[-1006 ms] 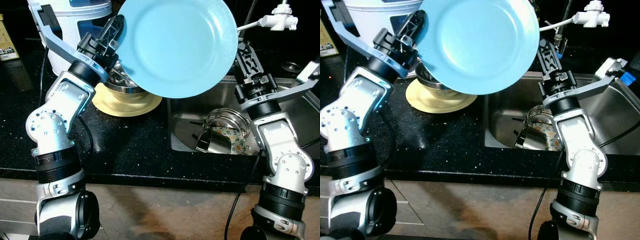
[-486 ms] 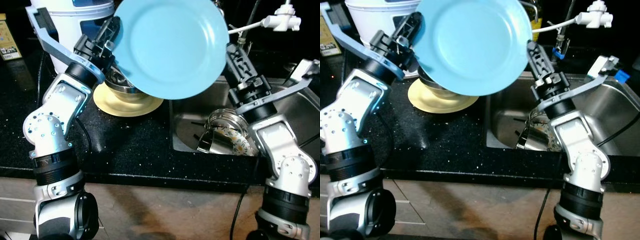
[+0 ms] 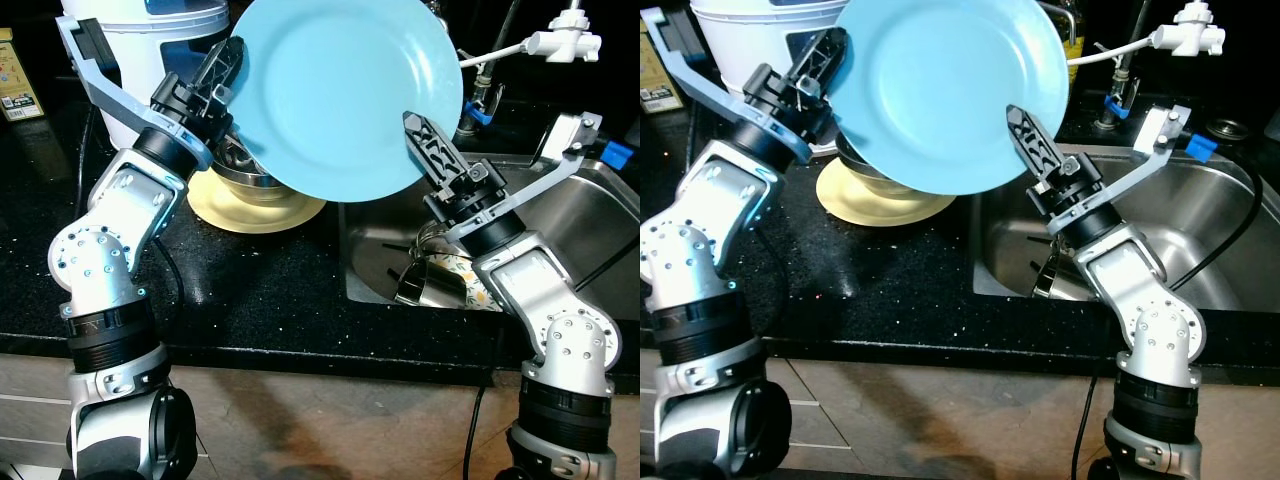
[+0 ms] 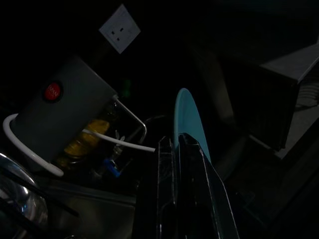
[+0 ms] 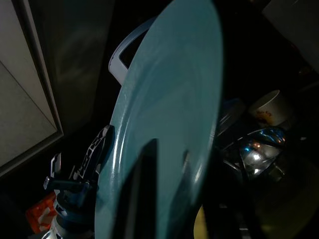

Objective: Kitchen organization

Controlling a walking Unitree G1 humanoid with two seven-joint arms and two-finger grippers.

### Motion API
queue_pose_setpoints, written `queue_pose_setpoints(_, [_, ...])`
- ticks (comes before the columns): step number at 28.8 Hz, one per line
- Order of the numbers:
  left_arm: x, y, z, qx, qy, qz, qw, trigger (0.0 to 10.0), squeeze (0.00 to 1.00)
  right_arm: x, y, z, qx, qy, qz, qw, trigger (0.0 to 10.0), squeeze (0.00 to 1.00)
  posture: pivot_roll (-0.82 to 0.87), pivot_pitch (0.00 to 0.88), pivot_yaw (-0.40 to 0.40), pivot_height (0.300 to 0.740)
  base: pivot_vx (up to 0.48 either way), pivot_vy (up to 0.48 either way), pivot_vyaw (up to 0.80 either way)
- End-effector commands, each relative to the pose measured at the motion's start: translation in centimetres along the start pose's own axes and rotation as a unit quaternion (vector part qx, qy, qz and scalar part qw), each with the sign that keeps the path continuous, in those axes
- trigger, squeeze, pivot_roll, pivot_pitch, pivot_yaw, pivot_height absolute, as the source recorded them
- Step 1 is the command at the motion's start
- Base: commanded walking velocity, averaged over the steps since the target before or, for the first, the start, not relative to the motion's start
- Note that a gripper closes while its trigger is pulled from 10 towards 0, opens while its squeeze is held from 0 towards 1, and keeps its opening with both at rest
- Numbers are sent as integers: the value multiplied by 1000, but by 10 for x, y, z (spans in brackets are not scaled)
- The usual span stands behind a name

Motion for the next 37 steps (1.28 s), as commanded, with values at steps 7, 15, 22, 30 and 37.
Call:
queue_pose_setpoints(7, [-4, -2, 2, 39, -6, -17, 999, 0, 0, -3, 1, -2, -5, -2, 2, 1000, 0, 0, -30, 158, -5, 740, 0, 0, 0])
queue_pose_setpoints(15, [-4, -10, -2, 55, 5, -35, 998, 10000, 1000, -2, 7, 0, -2, -7, 19, 1000, 0, 0, -29, 157, -6, 740, 0, 0, 0])
queue_pose_setpoints(22, [-5, -2, -10, 43, 22, -15, 999, 10000, 0, -5, 21, 3, -1, -16, 44, 999, 0, 0, -30, 154, -4, 740, 0, 0, 0])
queue_pose_setpoints(30, [-8, 5, 1, 0, -22, 2, 1000, 10000, 0, -22, 73, 28, -48, -83, 132, 987, 0, 0, -26, 142, -10, 740, 0, 0, 0])
queue_pose_setpoints(37, [-17, -25, 18, 109, -69, -88, 988, 10000, 0, -41, 117, 36, -225, -154, 163, 948, 1373, 0, -25, 133, -11, 740, 0, 0, 0])
Point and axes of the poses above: a point about 5 cm out from each wrist's last joint towards the gripper, its own x axis pointing out of the wrist towards the gripper, its own y axis along the axis of the wrist's last joint, z = x × y, the point moved 4 cm from there along x, pointing out of the wrist towards the gripper, and after that the axes turned 8 degrees about x, right-handed, at the moved point
